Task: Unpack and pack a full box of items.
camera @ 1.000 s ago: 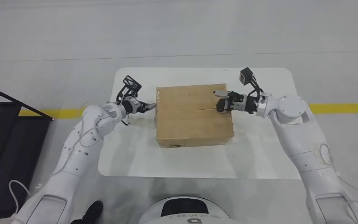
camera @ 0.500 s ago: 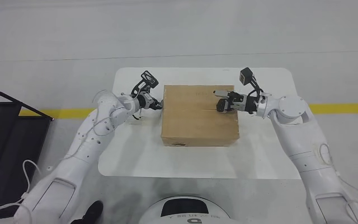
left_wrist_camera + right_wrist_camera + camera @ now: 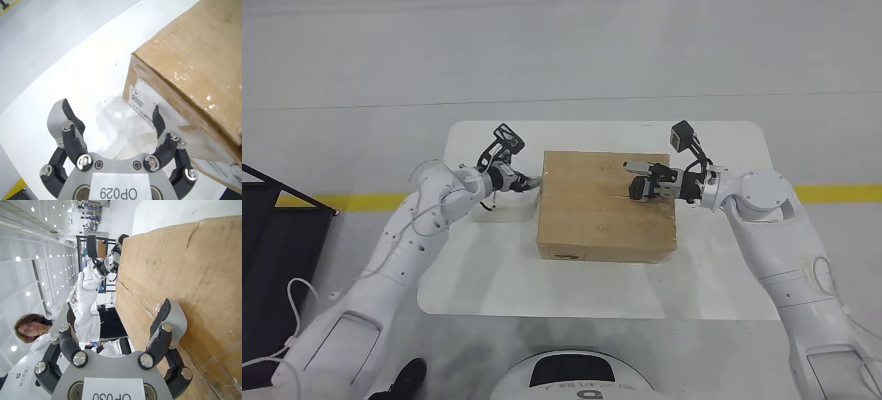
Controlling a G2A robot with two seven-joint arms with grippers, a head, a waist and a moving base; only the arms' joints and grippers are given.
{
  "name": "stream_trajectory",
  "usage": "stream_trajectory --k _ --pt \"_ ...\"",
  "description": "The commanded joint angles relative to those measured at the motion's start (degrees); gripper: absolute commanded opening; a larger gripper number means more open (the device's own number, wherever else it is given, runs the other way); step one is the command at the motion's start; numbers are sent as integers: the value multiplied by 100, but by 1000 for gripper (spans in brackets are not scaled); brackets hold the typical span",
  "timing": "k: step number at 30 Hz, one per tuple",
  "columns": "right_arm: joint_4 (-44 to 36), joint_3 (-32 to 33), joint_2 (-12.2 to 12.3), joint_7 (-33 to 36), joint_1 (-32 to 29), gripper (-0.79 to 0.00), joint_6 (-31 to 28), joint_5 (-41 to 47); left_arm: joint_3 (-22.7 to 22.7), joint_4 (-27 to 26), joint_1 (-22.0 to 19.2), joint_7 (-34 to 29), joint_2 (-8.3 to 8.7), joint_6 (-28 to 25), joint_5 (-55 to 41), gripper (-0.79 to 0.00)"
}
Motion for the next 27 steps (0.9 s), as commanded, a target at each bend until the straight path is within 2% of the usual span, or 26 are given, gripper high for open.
stream_trajectory --k 1,4,8,13,22,27 --pt "0 0 0 0 0 0 0 0 -165 -180 187 34 67 -38 50 0" --pt "0 0 0 0 0 0 0 0 -400 -564 540 68 170 -76 159 0" --pt "0 0 0 0 0 0 0 0 -694 -1037 1072 274 297 -421 177 0" --pt "0 0 0 0 0 0 0 0 -864 -1430 1602 578 400 -413 670 0" --pt "0 0 0 0 0 0 0 0 -1002 -1354 1965 1622 491 -835 1175 0" --pt "0 0 0 0 0 0 0 0 -1014 -1296 2021 2111 512 -954 1400 0"
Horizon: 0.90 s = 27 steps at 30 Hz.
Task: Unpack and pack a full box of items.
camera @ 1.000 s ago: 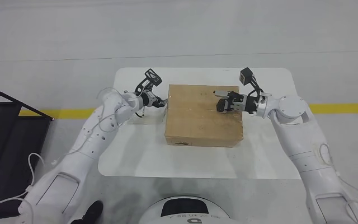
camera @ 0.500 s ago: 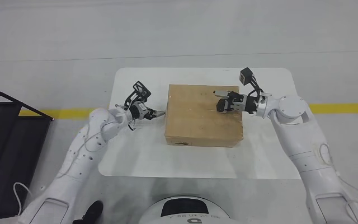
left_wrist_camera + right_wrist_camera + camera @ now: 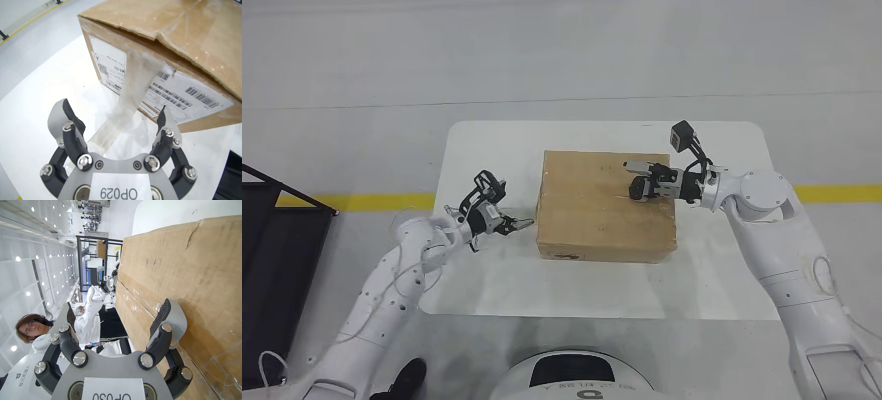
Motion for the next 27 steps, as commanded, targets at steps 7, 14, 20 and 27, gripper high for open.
stream_trajectory --k 7,14,20,27 --pt "0 0 0 0 0 0 0 0 268 30 -115 449 -99 518 109 0" --pt "0 0 0 0 0 0 0 0 442 145 -246 451 -184 1006 165 0" --pt "0 0 0 0 0 0 0 0 412 106 -228 626 -206 1169 111 0" --pt "0 0 0 0 0 0 0 0 303 162 -223 888 -185 857 42 0"
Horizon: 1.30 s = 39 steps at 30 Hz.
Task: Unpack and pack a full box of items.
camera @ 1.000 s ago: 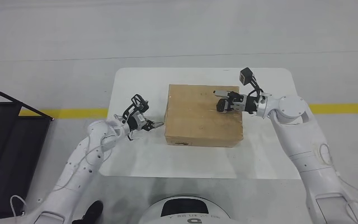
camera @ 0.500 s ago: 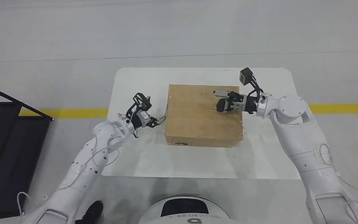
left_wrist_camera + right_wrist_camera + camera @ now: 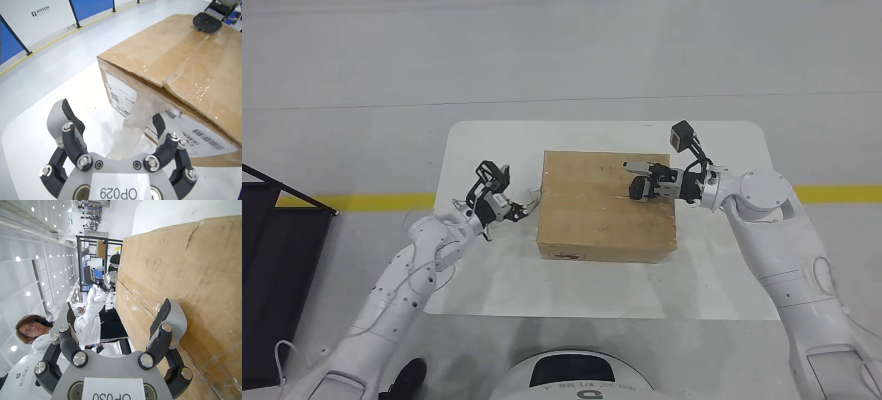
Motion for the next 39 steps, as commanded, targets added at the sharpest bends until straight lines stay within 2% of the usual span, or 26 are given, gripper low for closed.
stream_trajectory --k 1,15,23,39 --pt "0 0 0 0 0 0 0 0 -33 -8 12 53 5 4 20 0" --pt "0 0 0 0 0 0 0 0 -167 -439 165 -5 25 241 229 0" --pt "0 0 0 0 0 0 0 0 -353 -665 212 4 65 131 286 0" --pt "0 0 0 0 0 0 0 0 -577 -1540 261 -398 138 -62 690 0"
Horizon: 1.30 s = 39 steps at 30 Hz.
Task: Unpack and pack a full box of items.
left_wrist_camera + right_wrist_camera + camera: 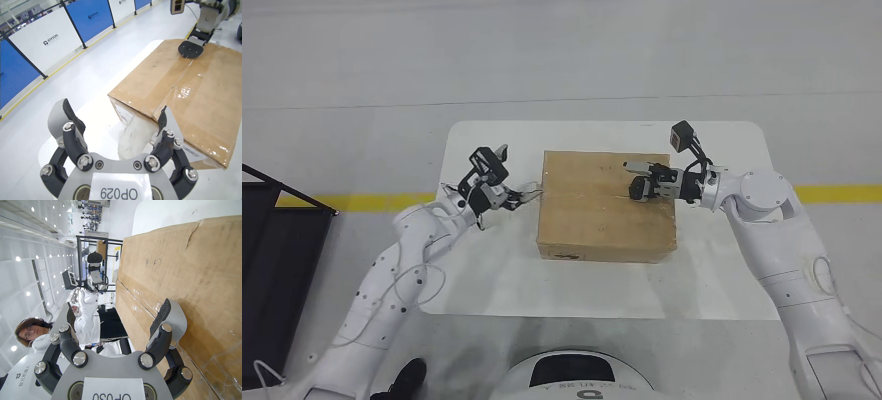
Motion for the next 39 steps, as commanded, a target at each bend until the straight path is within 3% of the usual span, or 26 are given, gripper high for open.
stream_trajectory --k 1,6,17,26,39 --pt "0 0 0 0 0 0 0 0 -21 -115 5 -65 5 -4 19 0" --pt "0 0 0 0 0 0 0 0 -103 -195 112 -184 26 -41 25 0" --pt "0 0 0 0 0 0 0 0 -93 476 613 357 30 -95 -244 0" --pt "0 0 0 0 0 0 0 0 350 1156 309 538 -135 322 -624 0" --pt "0 0 0 0 0 0 0 0 1260 2048 -316 317 -477 1219 -511 0"
